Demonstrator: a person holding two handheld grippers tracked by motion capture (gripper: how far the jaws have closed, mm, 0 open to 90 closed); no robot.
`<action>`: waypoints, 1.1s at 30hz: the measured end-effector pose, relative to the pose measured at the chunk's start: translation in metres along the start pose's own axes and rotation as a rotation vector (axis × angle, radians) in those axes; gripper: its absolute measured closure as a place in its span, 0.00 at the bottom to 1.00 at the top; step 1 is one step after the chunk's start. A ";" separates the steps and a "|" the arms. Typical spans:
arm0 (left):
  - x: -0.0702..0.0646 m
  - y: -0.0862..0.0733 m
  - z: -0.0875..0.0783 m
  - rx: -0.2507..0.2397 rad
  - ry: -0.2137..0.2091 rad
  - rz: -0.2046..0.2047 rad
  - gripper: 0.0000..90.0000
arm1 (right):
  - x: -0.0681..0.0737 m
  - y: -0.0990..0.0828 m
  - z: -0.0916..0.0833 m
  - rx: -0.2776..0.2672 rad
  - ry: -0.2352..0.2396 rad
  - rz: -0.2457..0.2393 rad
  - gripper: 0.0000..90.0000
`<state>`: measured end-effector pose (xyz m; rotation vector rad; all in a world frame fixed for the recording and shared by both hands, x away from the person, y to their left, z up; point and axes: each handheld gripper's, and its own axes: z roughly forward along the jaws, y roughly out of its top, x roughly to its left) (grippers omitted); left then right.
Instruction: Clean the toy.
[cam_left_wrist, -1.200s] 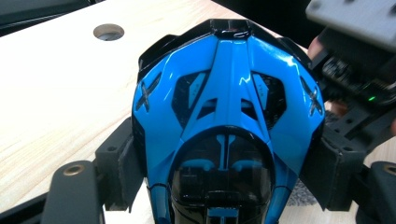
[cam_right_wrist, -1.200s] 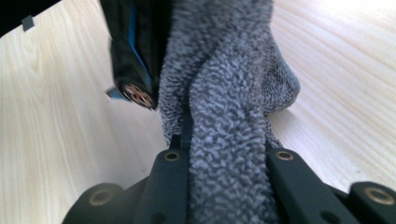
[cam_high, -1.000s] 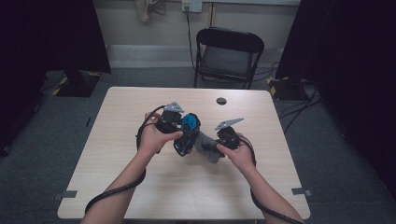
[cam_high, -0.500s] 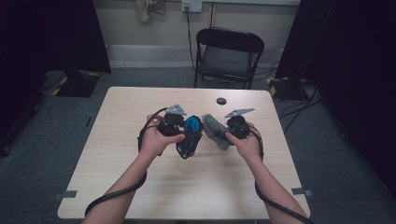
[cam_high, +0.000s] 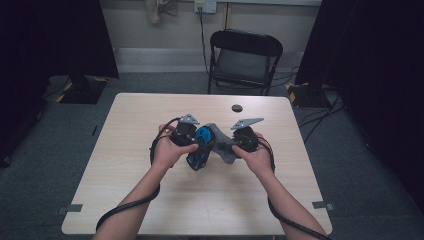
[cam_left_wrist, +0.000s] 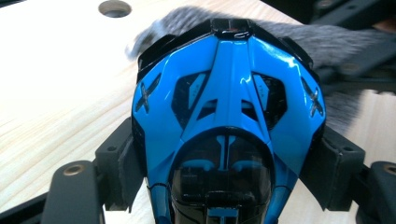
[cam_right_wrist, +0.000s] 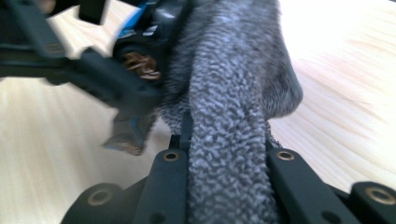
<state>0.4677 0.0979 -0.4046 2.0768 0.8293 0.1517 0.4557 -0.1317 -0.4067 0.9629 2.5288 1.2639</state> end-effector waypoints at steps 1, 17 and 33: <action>0.001 0.000 0.000 0.000 -0.001 -0.004 0.27 | 0.002 0.000 0.001 -0.001 0.006 -0.009 0.85; -0.001 0.008 -0.003 -0.011 0.013 0.013 0.27 | 0.020 -0.015 0.023 0.037 0.073 -0.027 0.85; -0.001 0.002 -0.014 -0.020 0.015 0.017 0.27 | 0.015 -0.024 0.030 0.066 0.053 0.002 0.85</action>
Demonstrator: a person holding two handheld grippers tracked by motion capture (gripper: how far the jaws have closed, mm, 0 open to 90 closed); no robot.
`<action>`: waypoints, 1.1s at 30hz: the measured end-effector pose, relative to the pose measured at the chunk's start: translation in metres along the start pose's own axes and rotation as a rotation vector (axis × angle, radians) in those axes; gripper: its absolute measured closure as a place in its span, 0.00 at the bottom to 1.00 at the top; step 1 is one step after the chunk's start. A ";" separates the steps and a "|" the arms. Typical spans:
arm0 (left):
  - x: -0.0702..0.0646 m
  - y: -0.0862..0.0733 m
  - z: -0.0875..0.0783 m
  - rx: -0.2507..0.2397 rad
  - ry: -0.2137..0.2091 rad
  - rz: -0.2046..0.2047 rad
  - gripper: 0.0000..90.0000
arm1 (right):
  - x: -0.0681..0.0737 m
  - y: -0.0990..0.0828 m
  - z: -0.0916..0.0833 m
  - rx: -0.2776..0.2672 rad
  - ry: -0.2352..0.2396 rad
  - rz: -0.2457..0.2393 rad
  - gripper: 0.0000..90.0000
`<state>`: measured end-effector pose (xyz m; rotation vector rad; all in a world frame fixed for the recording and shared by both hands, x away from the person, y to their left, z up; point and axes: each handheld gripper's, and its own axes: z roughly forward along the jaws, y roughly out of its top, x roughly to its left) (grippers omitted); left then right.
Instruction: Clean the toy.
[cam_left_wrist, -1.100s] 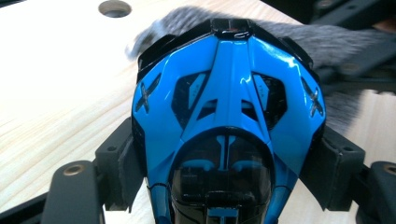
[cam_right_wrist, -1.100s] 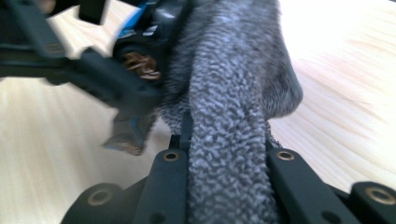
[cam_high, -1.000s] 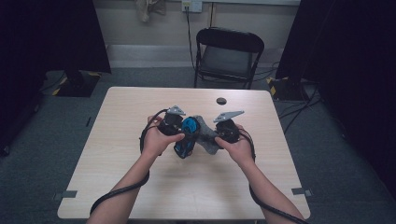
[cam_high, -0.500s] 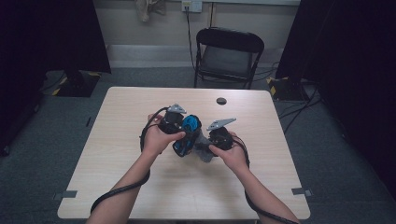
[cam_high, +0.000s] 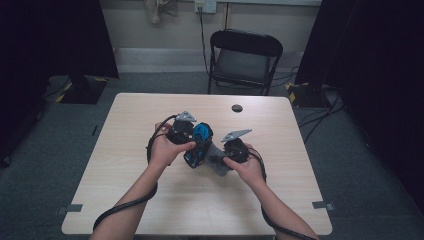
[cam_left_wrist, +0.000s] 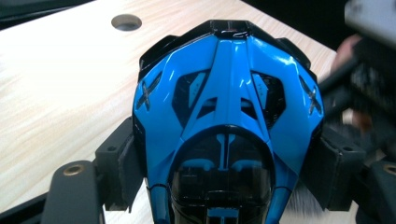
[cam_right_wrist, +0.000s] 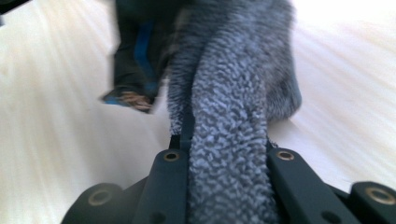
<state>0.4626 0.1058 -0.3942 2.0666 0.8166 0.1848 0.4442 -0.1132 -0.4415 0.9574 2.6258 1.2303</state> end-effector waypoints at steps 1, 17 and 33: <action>0.000 -0.001 -0.001 0.007 -0.004 -0.005 0.27 | -0.003 0.001 -0.003 -0.002 -0.017 0.002 0.85; -0.004 -0.014 0.010 0.061 -0.018 0.008 0.27 | -0.022 0.029 -0.043 -0.100 -0.099 0.027 0.85; -0.007 -0.007 0.014 0.056 -0.028 0.008 0.27 | -0.006 0.028 -0.024 -0.066 -0.041 -0.007 0.85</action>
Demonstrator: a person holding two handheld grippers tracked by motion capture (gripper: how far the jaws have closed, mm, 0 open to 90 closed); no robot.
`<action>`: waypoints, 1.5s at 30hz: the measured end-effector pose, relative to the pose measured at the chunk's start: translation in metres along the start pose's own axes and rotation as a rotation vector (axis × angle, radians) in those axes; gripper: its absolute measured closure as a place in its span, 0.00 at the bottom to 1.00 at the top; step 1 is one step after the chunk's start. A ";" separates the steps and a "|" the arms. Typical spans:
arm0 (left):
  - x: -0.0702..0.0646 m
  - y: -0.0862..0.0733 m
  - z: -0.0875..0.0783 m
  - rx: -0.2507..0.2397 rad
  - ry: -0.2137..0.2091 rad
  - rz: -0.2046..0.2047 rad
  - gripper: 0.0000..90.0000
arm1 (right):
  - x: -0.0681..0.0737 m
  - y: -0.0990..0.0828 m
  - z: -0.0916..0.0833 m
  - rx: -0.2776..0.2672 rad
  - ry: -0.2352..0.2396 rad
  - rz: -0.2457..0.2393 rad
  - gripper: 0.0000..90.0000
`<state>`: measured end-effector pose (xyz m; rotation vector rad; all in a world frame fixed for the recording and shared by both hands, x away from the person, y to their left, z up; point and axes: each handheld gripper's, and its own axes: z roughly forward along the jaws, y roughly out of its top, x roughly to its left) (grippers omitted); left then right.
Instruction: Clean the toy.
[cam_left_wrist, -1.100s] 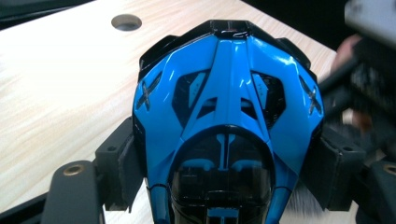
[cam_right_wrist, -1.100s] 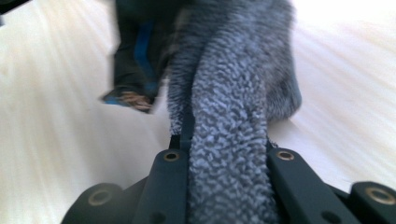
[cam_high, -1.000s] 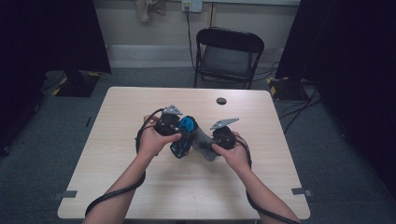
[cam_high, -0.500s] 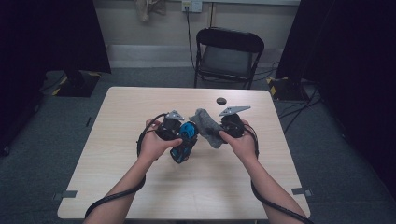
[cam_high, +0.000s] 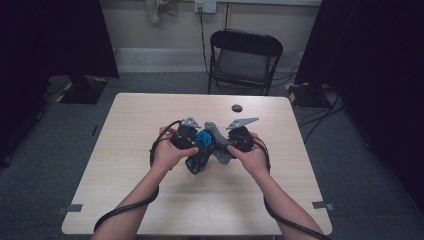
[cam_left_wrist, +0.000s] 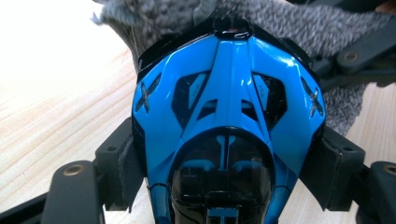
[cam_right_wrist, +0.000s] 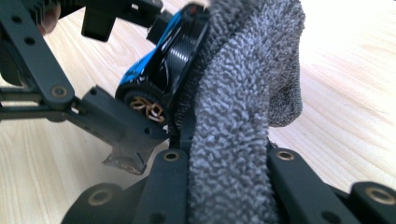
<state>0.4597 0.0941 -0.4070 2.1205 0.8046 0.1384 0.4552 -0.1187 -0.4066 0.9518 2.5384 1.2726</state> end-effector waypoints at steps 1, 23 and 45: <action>0.000 0.000 0.000 0.000 0.000 0.000 0.27 | 0.000 -0.001 0.001 0.001 0.003 0.000 0.85; 0.003 0.010 -0.012 -0.041 0.019 0.001 0.27 | 0.012 -0.022 0.024 0.030 0.063 0.009 0.85; 0.009 0.002 -0.019 -0.050 0.024 -0.014 0.27 | 0.010 -0.037 0.031 0.080 0.068 0.019 0.85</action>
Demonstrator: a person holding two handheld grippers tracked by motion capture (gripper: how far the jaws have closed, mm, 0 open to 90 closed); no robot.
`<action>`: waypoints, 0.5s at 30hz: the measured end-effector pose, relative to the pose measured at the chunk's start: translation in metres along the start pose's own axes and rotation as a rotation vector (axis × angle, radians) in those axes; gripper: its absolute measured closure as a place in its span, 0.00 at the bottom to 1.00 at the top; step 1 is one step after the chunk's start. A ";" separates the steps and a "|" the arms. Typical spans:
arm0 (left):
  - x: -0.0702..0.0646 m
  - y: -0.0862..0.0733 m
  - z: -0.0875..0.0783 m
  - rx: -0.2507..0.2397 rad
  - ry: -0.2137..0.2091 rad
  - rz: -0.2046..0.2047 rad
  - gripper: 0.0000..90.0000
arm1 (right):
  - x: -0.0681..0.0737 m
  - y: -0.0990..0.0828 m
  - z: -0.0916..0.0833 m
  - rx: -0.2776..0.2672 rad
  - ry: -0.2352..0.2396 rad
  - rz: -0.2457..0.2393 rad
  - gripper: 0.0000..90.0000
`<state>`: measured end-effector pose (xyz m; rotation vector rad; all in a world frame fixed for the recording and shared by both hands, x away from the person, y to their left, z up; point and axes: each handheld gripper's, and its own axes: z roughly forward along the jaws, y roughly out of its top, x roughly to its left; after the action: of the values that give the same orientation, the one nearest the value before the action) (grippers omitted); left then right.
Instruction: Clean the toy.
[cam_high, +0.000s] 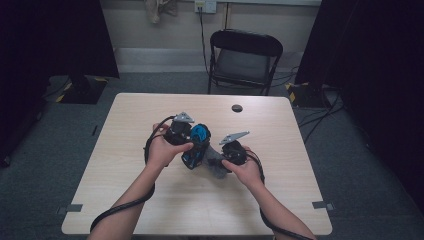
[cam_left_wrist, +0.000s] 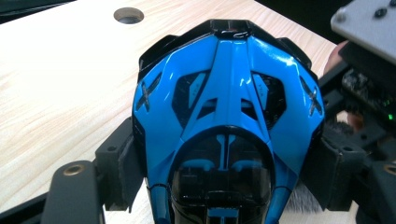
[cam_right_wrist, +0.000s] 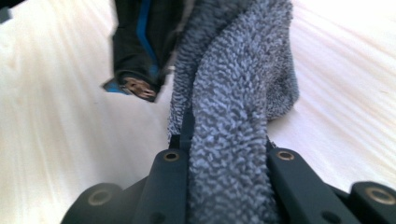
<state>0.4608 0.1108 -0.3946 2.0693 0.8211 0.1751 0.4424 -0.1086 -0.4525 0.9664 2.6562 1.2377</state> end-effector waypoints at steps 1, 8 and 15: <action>0.000 0.000 0.000 0.000 0.000 0.000 0.27 | 0.000 0.000 0.000 0.000 0.000 0.000 0.85; 0.004 -0.009 0.000 0.030 0.014 0.007 0.27 | -0.018 0.010 -0.028 -0.043 -0.076 0.021 0.85; 0.006 -0.014 0.004 0.052 0.026 0.001 0.27 | -0.021 0.028 -0.050 -0.094 -0.097 0.008 0.85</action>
<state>0.4601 0.1173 -0.4094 2.1208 0.8481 0.1831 0.4581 -0.1408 -0.4030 0.9969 2.4993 1.2705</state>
